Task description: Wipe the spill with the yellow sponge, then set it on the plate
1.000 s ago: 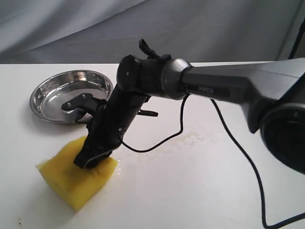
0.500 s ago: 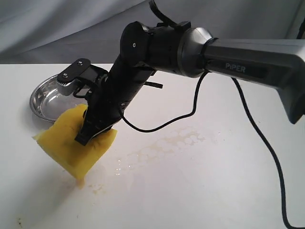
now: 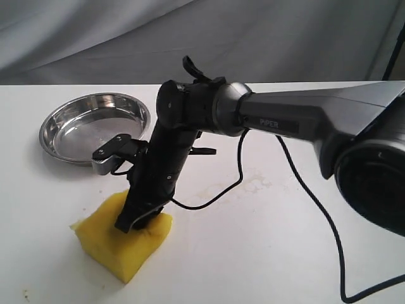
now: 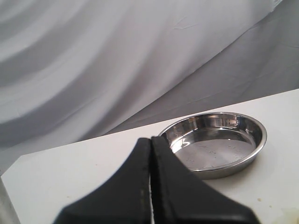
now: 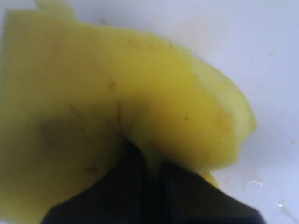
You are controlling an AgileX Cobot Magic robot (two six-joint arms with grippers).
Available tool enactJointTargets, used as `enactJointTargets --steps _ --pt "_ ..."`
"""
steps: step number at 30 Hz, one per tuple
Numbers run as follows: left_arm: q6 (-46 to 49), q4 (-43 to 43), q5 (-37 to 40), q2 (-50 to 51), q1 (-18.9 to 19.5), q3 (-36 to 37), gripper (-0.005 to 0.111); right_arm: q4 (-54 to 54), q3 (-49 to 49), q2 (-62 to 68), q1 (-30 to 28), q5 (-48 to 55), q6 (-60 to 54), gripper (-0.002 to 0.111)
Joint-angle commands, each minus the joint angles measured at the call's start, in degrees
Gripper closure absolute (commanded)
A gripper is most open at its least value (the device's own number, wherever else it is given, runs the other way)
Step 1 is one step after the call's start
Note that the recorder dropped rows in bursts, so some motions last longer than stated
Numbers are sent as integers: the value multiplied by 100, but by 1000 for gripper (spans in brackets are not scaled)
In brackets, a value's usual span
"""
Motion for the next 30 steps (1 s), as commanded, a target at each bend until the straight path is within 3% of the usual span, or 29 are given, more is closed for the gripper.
enactJointTargets --steps 1,6,12,19,23,30 --pt "-29 -14 -42 -25 -20 22 107 78 40 460 382 -319 -39 108" --pt "-29 -14 -42 -25 -20 22 107 89 -192 532 687 -991 -28 108" --pt "-29 -14 -42 -25 -20 22 107 79 -968 532 688 -1040 141 108" --pt "-29 -14 -42 -25 -20 22 107 -1397 -1094 544 458 -2057 1337 108" --pt "-29 -14 -42 -25 -20 22 107 -2066 -1102 544 181 -1819 1766 108" --pt "-29 -14 -42 -25 -20 22 107 -1785 -1107 544 -398 -242 1667 108"
